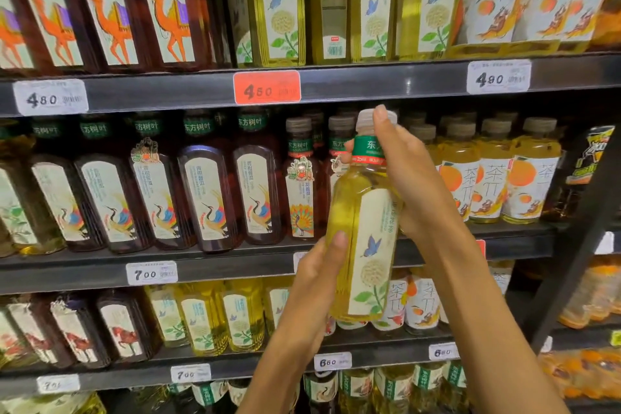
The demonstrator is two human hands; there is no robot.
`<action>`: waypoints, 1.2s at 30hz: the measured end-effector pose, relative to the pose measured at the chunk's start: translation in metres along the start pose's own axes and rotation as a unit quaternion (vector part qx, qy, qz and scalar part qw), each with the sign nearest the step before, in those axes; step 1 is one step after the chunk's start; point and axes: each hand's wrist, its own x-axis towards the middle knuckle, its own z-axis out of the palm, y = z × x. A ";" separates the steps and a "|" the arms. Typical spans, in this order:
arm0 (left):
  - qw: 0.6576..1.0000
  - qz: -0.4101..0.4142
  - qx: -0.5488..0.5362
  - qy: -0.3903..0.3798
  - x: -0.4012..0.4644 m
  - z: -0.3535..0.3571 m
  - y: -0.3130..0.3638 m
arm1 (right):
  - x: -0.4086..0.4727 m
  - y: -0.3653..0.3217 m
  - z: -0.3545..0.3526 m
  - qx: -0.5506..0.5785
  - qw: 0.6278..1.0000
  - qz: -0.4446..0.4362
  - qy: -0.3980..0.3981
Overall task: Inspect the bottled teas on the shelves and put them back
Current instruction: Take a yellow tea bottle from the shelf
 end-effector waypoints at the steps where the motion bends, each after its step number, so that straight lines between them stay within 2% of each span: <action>1: 1.000 -0.010 -0.027 -0.002 0.001 0.002 0.001 | 0.002 -0.002 -0.002 0.008 1.000 0.001 -0.011; 4: 0.993 -0.018 -0.108 -0.037 0.008 0.002 0.011 | 0.007 -0.005 -0.005 -0.013 0.999 -0.011 -0.052; 7: 0.992 0.010 -0.109 -0.054 0.019 0.004 0.029 | 0.017 -0.018 -0.001 -0.006 0.998 -0.021 -0.058; 11: 0.994 0.105 0.007 -0.026 0.040 0.007 0.069 | 0.035 -0.054 0.009 0.015 0.995 -0.086 -0.048; 17: 0.960 0.234 0.153 -0.023 0.069 0.008 0.137 | 0.065 -0.099 0.026 -0.012 0.968 -0.248 -0.026; 24: 0.919 0.348 0.181 0.028 0.113 0.018 0.185 | 0.105 -0.150 0.038 -0.060 0.933 -0.352 -0.046; 29: 0.906 0.362 0.209 0.061 0.143 0.019 0.196 | 0.135 -0.157 0.039 -0.104 0.922 -0.370 -0.042; 36: 0.914 0.310 0.248 0.084 0.167 0.017 0.202 | 0.170 -0.145 0.034 -0.082 0.940 -0.331 -0.023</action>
